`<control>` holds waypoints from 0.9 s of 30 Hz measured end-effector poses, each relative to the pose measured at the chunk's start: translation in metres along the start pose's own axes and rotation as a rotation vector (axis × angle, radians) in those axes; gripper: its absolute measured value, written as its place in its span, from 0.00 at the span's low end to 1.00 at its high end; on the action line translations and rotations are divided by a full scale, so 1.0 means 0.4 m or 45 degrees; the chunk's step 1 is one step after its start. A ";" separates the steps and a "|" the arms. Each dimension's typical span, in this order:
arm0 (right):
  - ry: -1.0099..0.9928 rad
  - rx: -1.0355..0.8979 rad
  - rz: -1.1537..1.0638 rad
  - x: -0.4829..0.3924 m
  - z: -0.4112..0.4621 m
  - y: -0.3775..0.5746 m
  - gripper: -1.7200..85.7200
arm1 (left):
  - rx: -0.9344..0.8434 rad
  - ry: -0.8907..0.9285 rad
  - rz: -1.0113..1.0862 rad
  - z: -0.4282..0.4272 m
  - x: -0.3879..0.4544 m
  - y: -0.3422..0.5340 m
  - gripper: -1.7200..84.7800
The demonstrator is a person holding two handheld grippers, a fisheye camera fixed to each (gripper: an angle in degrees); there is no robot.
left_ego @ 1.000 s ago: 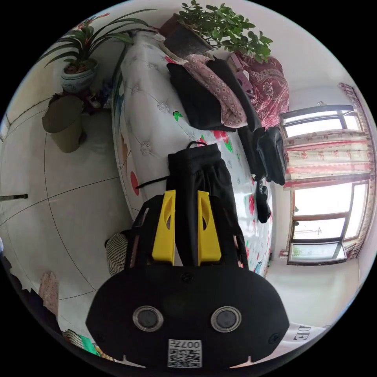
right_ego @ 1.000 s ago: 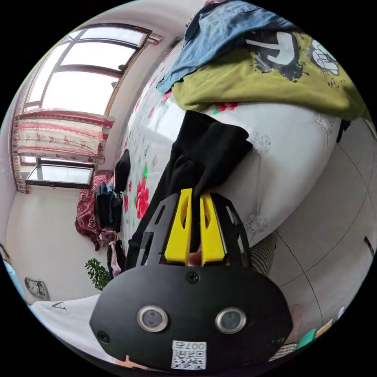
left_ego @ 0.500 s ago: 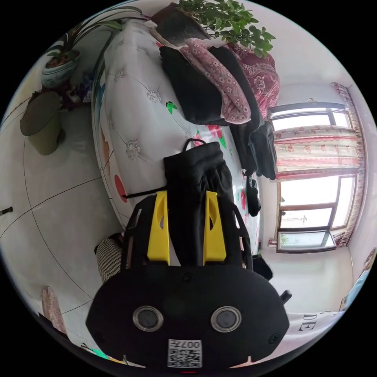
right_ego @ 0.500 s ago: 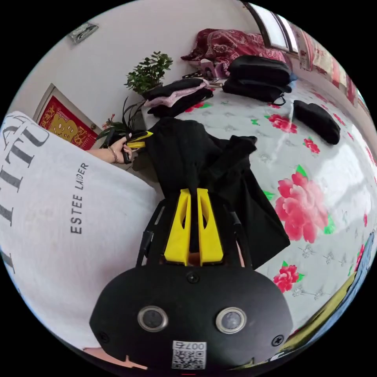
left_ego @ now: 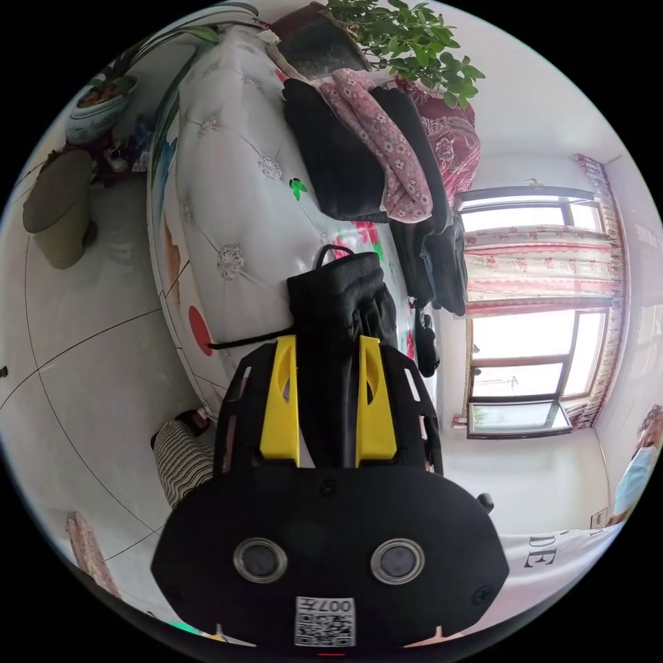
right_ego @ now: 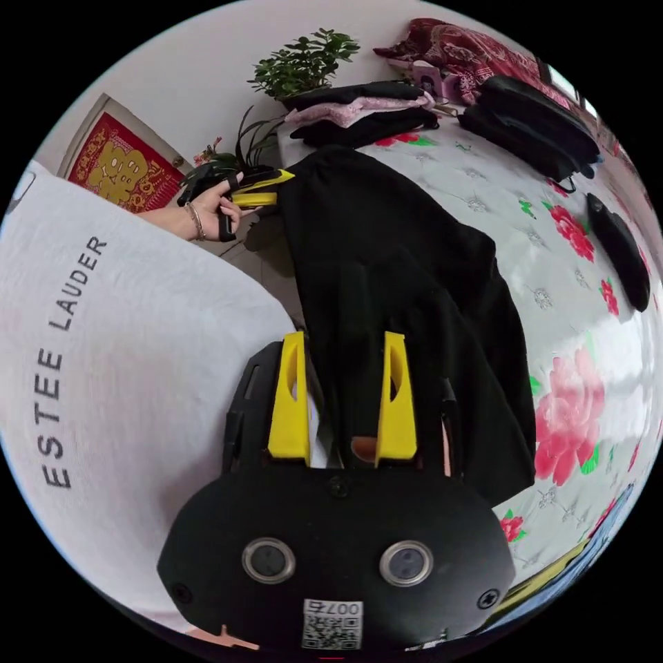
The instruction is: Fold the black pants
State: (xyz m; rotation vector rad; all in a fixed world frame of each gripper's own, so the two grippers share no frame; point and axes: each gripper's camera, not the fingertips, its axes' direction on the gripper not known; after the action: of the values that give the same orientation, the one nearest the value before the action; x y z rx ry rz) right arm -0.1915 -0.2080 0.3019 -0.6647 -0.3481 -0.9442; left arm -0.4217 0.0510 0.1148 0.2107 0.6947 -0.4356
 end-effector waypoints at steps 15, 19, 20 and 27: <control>0.305 0.715 0.684 0.107 -0.363 0.271 0.03 | -0.034 0.027 0.013 -0.029 -0.049 -0.055 0.16; 0.476 0.671 0.513 0.046 -0.409 0.226 0.03 | -0.036 0.036 0.031 -0.024 -0.065 -0.076 0.16; 0.499 0.602 0.430 0.034 -0.380 0.187 0.04 | -0.028 0.042 0.033 -0.021 -0.067 -0.084 0.16; 0.066 -0.095 0.213 0.068 0.101 -0.033 0.09 | -0.020 0.072 0.004 0.007 -0.103 -0.119 0.16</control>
State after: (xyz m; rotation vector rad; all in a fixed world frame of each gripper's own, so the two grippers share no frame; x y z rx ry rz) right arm -0.1871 -0.2039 0.3518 -0.7247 -0.2084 -0.8160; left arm -0.4697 0.0209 0.1420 0.2101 0.7529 -0.4228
